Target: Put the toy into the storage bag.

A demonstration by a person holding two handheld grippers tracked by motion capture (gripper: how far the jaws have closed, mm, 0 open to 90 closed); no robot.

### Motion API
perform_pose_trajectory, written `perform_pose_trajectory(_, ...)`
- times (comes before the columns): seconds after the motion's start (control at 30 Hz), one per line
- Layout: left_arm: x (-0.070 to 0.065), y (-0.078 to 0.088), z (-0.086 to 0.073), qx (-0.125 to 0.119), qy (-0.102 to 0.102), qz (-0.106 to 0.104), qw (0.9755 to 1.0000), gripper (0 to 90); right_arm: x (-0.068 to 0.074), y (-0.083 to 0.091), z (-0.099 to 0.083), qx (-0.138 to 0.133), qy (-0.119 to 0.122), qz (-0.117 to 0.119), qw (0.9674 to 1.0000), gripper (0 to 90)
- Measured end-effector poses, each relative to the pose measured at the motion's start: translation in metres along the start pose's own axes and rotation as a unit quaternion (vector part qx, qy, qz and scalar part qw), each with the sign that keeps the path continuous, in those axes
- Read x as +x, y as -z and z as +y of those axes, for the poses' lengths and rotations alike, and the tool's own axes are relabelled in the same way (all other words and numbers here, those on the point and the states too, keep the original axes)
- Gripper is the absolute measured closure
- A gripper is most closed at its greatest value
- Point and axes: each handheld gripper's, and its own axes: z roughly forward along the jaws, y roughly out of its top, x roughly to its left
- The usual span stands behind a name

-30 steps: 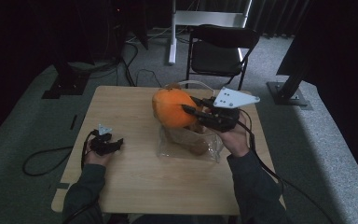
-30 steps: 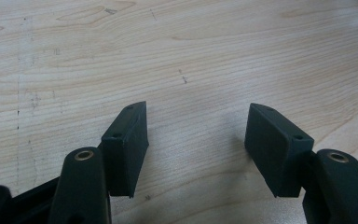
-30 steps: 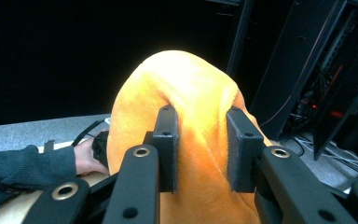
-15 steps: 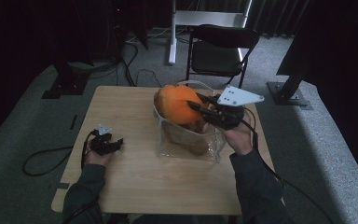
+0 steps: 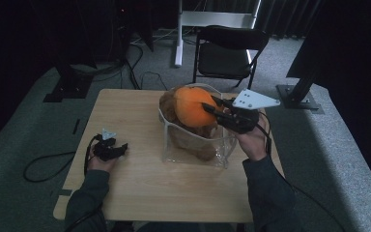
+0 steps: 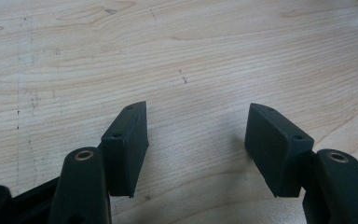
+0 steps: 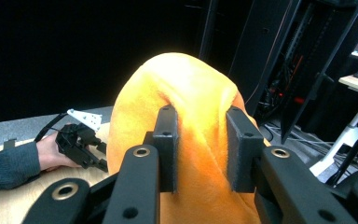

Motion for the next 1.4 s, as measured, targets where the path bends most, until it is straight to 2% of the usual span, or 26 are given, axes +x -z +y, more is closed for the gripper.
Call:
perform_pose_trajectory(0.57, 0.000, 0.000, 0.000, 0.000, 0.000, 0.000, 1.0000, 40.1, -0.004, 0.004, -0.010, 0.010, -0.004, -0.012, 0.9999, 69.2)
perform_pose_trajectory(1.4, 0.000, 0.000, 0.000, 0.000, 0.000, 0.000, 1.0000, 40.1, -0.006, 0.009, -0.021, 0.019, -0.012, -0.019, 0.9996, 69.2)
